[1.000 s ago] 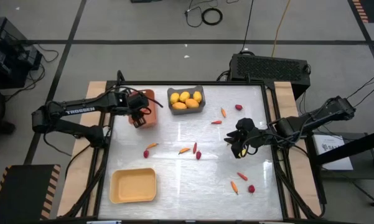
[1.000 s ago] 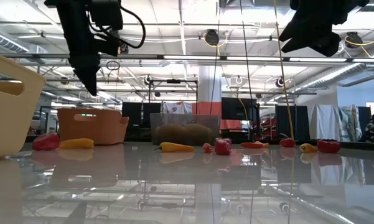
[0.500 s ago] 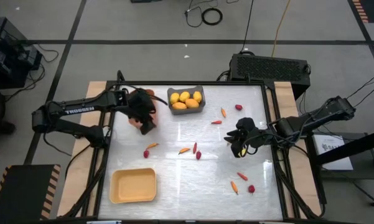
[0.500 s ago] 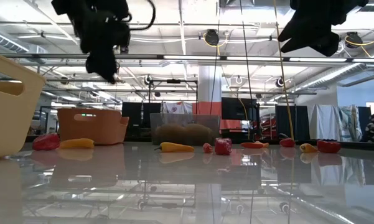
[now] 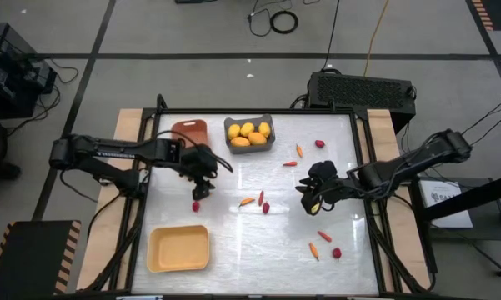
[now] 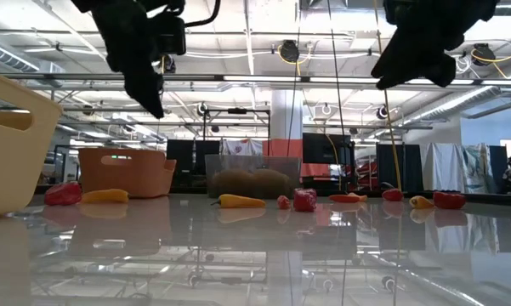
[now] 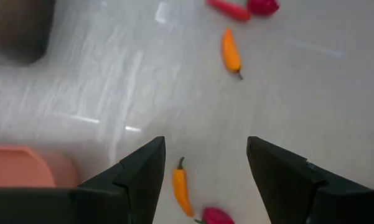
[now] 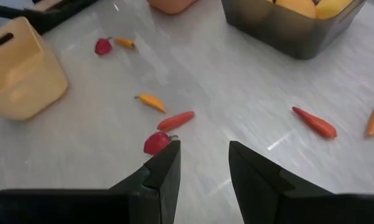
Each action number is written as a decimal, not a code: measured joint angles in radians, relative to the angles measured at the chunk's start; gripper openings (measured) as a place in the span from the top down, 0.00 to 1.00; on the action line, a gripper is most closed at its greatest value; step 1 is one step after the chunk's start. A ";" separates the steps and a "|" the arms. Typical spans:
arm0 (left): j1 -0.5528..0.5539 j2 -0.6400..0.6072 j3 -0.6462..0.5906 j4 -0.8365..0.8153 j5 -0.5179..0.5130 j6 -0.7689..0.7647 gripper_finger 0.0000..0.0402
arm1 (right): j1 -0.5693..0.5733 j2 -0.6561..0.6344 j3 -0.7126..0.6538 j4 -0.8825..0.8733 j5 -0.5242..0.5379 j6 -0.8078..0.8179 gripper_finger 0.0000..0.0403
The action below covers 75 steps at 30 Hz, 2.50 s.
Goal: Sort produce into baskets
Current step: Put the yellow chili pepper into the orange bin
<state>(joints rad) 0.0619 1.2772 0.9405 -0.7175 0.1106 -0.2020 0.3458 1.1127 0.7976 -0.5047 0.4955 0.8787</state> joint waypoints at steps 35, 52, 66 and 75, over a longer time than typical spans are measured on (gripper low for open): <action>-0.139 0.388 0.000 0.160 -0.097 -0.055 0.42 | -0.004 0.091 0.000 0.082 -0.079 -0.030 0.68; -0.187 0.383 -0.061 0.018 -0.199 -0.114 0.42 | -0.052 0.090 0.001 0.082 -0.077 -0.085 0.68; -0.188 0.373 -0.075 0.054 -0.142 -0.133 0.84 | -0.052 0.090 0.001 0.085 -0.078 -0.102 0.68; -0.180 0.375 0.001 0.038 -0.146 -0.071 0.95 | -0.052 0.090 0.001 0.109 -0.079 -0.100 0.68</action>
<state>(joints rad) -0.1183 1.6524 0.9417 -0.6798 -0.0357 -0.2728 0.2939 1.2026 0.7986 -0.3959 0.4168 0.7784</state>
